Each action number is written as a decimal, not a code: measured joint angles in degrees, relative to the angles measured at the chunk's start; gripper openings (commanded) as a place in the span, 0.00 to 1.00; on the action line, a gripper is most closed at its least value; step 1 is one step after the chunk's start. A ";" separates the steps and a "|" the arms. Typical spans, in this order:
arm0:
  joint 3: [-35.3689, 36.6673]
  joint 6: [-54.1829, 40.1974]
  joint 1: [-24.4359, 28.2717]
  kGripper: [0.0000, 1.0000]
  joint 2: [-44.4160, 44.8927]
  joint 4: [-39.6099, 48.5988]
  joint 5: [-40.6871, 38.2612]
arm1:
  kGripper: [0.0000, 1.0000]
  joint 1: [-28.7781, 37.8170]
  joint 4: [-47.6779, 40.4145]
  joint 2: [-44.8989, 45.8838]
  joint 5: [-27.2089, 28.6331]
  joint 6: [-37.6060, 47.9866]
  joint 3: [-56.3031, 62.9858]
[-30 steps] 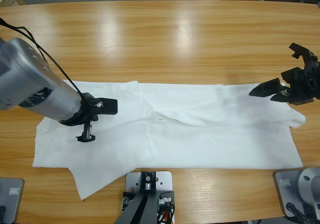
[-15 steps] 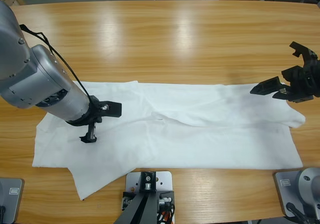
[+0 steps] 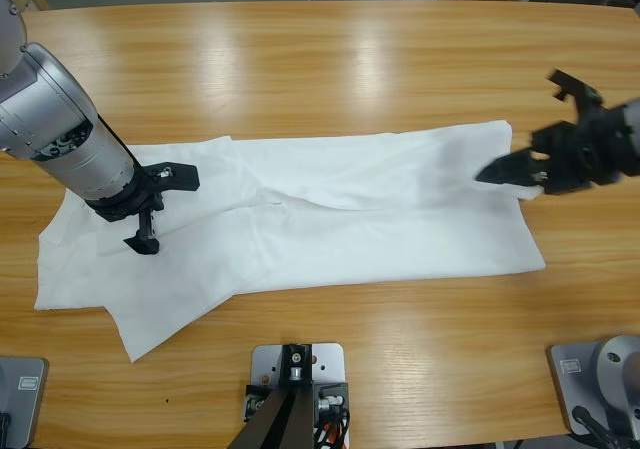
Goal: Fold clothes
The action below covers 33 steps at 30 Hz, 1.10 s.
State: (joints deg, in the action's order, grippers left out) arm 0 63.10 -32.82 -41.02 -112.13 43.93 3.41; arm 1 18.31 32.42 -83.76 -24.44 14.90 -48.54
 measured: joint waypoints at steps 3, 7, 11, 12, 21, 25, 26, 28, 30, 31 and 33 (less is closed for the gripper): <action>0.00 0.00 -0.24 1.00 0.00 0.00 0.07 | 0.00 2.98 -5.13 -3.01 -1.34 0.58 -0.62; 0.00 0.00 -0.29 1.00 0.00 0.00 0.08 | 0.00 3.90 -12.30 -9.68 -2.68 0.69 -0.87; 0.00 0.00 -0.30 1.00 0.00 0.00 0.08 | 0.00 4.22 -16.59 -16.33 -2.68 0.73 -1.01; 0.00 0.00 -0.32 1.00 0.00 0.00 0.08 | 0.00 4.58 -17.21 -17.56 -2.68 0.83 -1.20; 0.00 0.00 -0.32 1.00 0.00 0.00 0.08 | 0.00 6.37 -14.69 -21.61 2.98 2.55 -1.99; 0.00 0.00 -0.32 1.00 0.00 0.00 0.08 | 0.00 6.31 -13.53 -21.61 7.36 2.92 -1.43; 0.00 0.00 -0.32 1.00 0.00 0.00 0.08 | 0.00 6.28 -13.19 -21.60 8.57 3.02 -1.41; 0.00 0.00 -0.32 1.00 0.00 0.00 0.08 | 0.00 6.16 -12.15 -21.31 10.65 3.15 -1.47; 0.00 0.00 -0.32 1.00 0.00 0.00 0.08 | 0.00 5.59 -10.42 -20.78 12.64 3.20 -1.48; 0.00 0.00 -0.32 1.00 0.00 0.00 0.08 | 0.00 5.11 -9.69 -20.54 13.71 3.25 -1.48; 0.00 0.00 -0.32 1.00 0.00 0.00 0.08 | 0.00 4.15 -8.39 -20.01 15.57 3.37 -1.47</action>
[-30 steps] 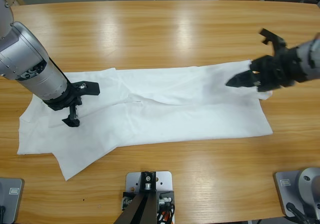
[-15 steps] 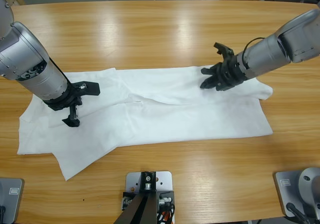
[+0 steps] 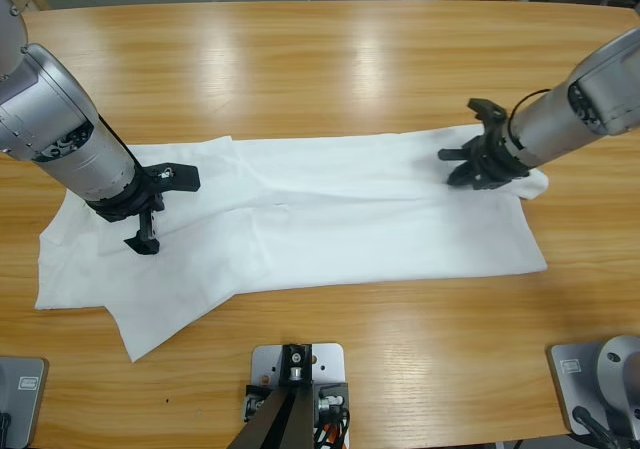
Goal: Fold clothes
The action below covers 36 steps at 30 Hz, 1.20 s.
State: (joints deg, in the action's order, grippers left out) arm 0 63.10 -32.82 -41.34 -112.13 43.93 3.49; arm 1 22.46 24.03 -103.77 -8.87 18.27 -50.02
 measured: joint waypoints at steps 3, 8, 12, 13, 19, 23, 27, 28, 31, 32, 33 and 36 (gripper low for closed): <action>0.00 0.00 0.00 1.00 0.00 0.00 0.00 | 0.00 -1.13 1.94 0.67 3.48 0.20 -0.01; 0.00 0.00 0.00 1.00 0.00 0.00 0.00 | 0.43 -2.83 7.61 2.39 9.94 1.27 0.05; 0.00 0.00 0.00 1.00 0.00 0.00 0.00 | 0.80 -3.39 9.73 4.07 12.81 1.60 -0.01; 0.00 0.00 0.00 1.00 0.00 0.00 0.00 | 0.80 -3.40 10.14 4.95 13.37 1.60 -0.15; 0.00 0.00 0.00 1.00 0.00 0.00 0.00 | 1.00 -4.28 12.58 9.09 17.13 1.74 -2.90; 0.00 0.00 0.02 1.00 0.00 0.00 -0.08 | 1.00 -12.38 14.33 11.01 8.35 6.10 -2.87; 0.00 0.00 0.24 1.00 0.00 0.00 -0.50 | 1.00 -22.77 7.97 12.80 -4.42 8.98 4.60; 0.00 0.00 0.27 1.00 0.00 0.00 -0.60 | 1.00 -24.47 5.87 13.03 -6.88 9.32 6.58; 0.00 0.00 0.41 1.00 0.00 0.00 -1.22 | 1.00 -27.35 -0.60 13.12 -11.46 10.30 11.85; 0.00 0.00 0.51 1.00 0.00 0.00 -1.36 | 1.00 -28.07 -2.20 13.12 -12.31 10.76 13.54; 0.00 0.00 0.57 1.00 0.00 0.00 -1.44 | 1.00 -28.63 -3.58 13.12 -12.85 11.31 15.06; -0.01 0.05 0.60 1.00 0.00 0.00 -1.48 | 1.00 -29.77 -5.50 13.51 -13.60 14.54 17.18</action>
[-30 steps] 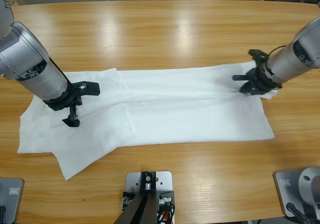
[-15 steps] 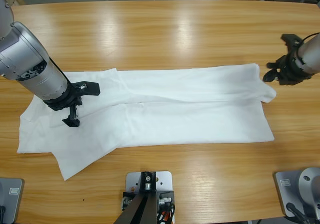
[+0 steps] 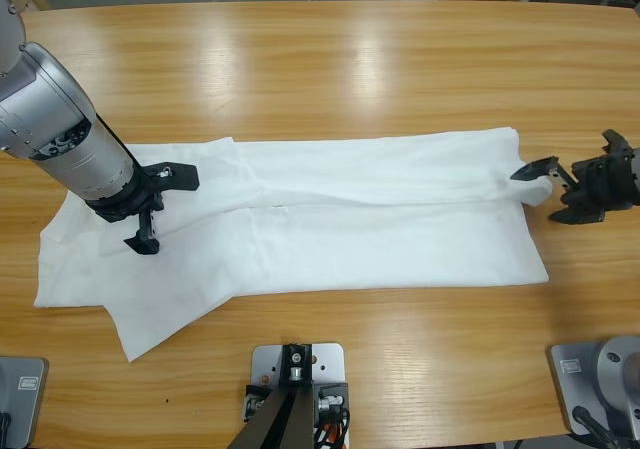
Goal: Fold clothes
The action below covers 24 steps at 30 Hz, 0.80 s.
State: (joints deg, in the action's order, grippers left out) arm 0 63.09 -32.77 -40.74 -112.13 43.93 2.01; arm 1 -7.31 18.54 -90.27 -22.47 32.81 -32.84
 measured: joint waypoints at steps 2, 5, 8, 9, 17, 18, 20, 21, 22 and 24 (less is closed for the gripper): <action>0.00 0.21 0.00 1.00 0.00 0.00 -0.01 | 1.00 -0.19 -0.36 0.50 -0.79 1.64 0.72; -0.01 0.47 -0.03 1.00 0.00 0.00 -0.01 | 1.00 -0.29 -0.81 0.69 -2.60 2.59 1.52; -0.01 0.79 -0.10 1.00 0.00 0.00 -0.01 | 1.00 -0.31 -1.88 0.30 -4.89 2.75 1.98; -0.01 0.88 -0.12 1.00 0.00 0.00 -0.01 | 1.00 -0.31 -2.46 -0.02 -5.70 2.75 2.11; -0.01 1.77 -0.15 1.00 0.02 0.00 -0.28 | 1.00 -0.32 -8.32 -3.80 -11.19 2.75 2.65; -0.01 1.82 -0.15 1.00 0.02 0.00 -0.31 | 0.97 -0.35 -8.61 -4.10 -11.69 2.75 2.65; -0.01 1.92 -0.15 1.00 0.02 0.00 -0.34 | 0.87 -0.36 -9.08 -4.79 -12.89 2.75 2.65; -0.01 1.95 -0.15 1.00 0.02 0.00 -0.36 | 0.85 -0.38 -9.33 -5.28 -13.45 2.75 2.65; -0.01 1.96 -0.15 1.00 0.02 0.00 -0.37 | 0.81 -0.41 -9.52 -5.65 -13.96 2.75 2.64; -0.01 2.01 -0.15 1.00 0.02 0.01 -0.38 | 0.73 -0.41 -9.71 -5.98 -14.74 2.75 2.65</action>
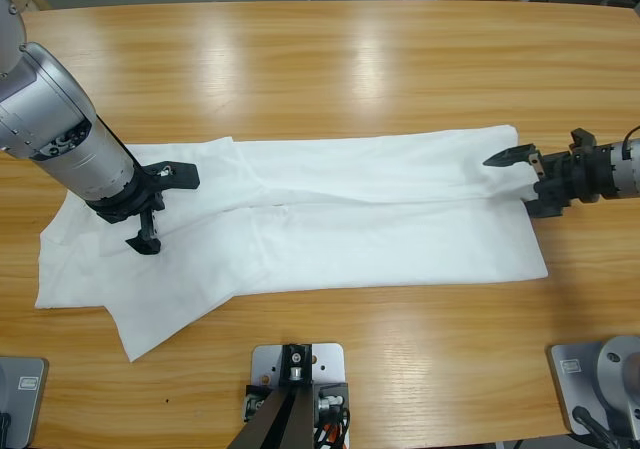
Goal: Fold clothes
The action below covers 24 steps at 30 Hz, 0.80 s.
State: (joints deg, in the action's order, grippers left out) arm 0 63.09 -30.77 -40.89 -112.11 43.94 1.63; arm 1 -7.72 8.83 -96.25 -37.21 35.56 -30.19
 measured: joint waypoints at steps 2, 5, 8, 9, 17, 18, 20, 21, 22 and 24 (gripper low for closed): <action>0.00 0.00 0.00 1.00 0.01 0.00 -0.01 | 0.65 0.01 -0.02 -0.52 -0.46 0.00 0.07; 0.00 0.00 0.00 1.00 0.01 0.01 -0.01 | 0.55 0.15 -0.31 -1.24 -0.54 0.00 0.40; 0.00 0.00 0.00 1.00 0.01 0.01 -0.01 | 0.44 0.52 -1.32 -1.95 -0.94 -0.07 0.83; 0.00 0.00 0.00 1.00 0.01 0.01 -0.01 | 0.34 0.61 -1.73 -2.21 -1.13 -0.08 0.97; 0.00 0.00 0.00 1.00 0.01 0.01 -0.02 | 0.00 1.04 -3.88 -2.71 -1.37 -0.20 2.23; 0.00 0.00 0.00 1.00 0.01 0.01 -0.02 | 0.00 1.05 -4.09 -2.71 -1.35 -0.20 2.42; 0.00 0.00 0.00 1.00 0.01 0.01 -0.02 | 0.00 1.07 -5.15 -2.71 -1.35 -0.20 2.94; 0.00 0.00 0.00 1.00 0.01 0.01 -0.03 | 0.00 1.07 -5.87 -2.72 -1.35 -0.20 3.33; 0.00 0.00 0.00 1.00 0.01 0.01 -0.04 | 0.00 1.07 -6.61 -2.76 -1.35 -0.20 3.66; 0.00 0.00 0.00 1.00 0.01 0.01 -0.06 | 0.00 1.07 -7.90 -2.77 -1.34 -0.21 4.25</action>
State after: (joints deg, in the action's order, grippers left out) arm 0 63.09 -30.76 -40.89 -112.09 43.95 1.57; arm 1 -6.64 0.93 -99.02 -38.55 35.35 -25.94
